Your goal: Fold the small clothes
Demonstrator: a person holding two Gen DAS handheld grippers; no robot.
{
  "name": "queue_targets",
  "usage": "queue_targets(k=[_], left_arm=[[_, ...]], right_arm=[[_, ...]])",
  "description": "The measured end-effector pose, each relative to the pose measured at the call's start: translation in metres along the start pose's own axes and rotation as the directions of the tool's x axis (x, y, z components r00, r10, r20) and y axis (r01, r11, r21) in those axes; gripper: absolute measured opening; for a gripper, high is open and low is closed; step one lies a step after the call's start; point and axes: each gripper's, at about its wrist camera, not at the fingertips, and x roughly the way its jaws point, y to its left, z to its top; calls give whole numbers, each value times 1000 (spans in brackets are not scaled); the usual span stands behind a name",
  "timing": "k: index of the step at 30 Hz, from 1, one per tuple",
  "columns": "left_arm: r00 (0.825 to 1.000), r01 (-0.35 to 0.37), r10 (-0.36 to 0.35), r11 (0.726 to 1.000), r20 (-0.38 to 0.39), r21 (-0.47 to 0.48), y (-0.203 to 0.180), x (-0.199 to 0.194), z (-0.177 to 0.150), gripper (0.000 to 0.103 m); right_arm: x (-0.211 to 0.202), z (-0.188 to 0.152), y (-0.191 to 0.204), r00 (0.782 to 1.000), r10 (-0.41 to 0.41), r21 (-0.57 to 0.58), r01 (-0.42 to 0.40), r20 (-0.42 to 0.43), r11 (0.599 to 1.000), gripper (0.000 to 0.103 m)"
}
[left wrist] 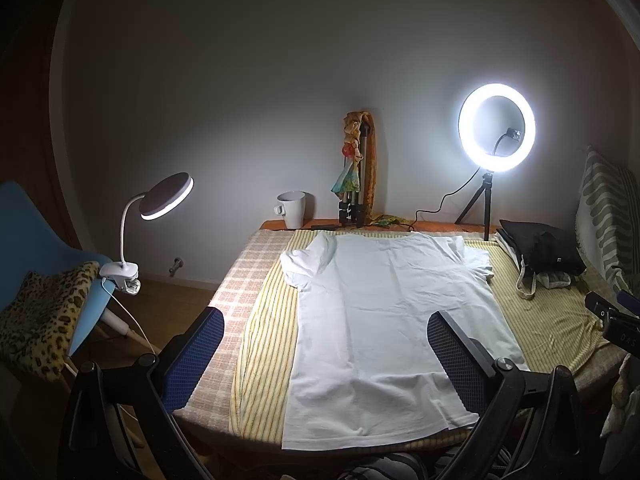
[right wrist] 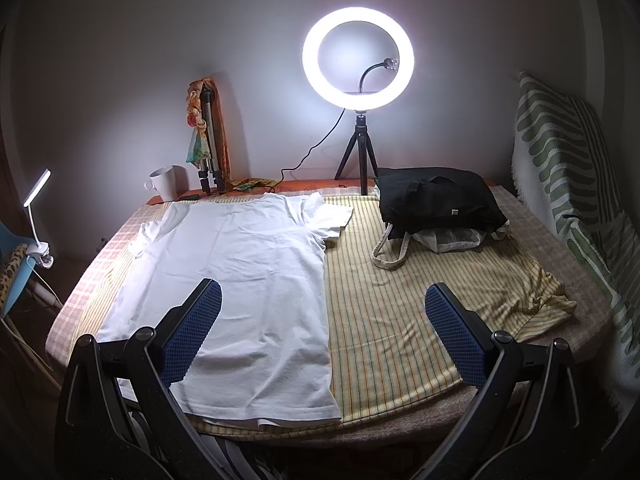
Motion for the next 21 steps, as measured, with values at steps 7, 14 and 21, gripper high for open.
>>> queue_targets(k=[7, 14, 21], left_arm=[[1000, -1, 1, 1000, 1, 0, 0, 0, 0, 103], [1000, 0, 0, 1000, 1, -2, 1, 1, -1, 103], [1000, 0, 0, 1000, -1, -3, 1, 2, -1, 103]], right_arm=[[-1, 6, 4, 1000, 3, -1, -3, 1, 1000, 103], [-1, 6, 5, 1000, 3, 0, -3, 2, 1000, 103], [-1, 6, 6, 1000, 3, -3, -3, 2, 1000, 103]])
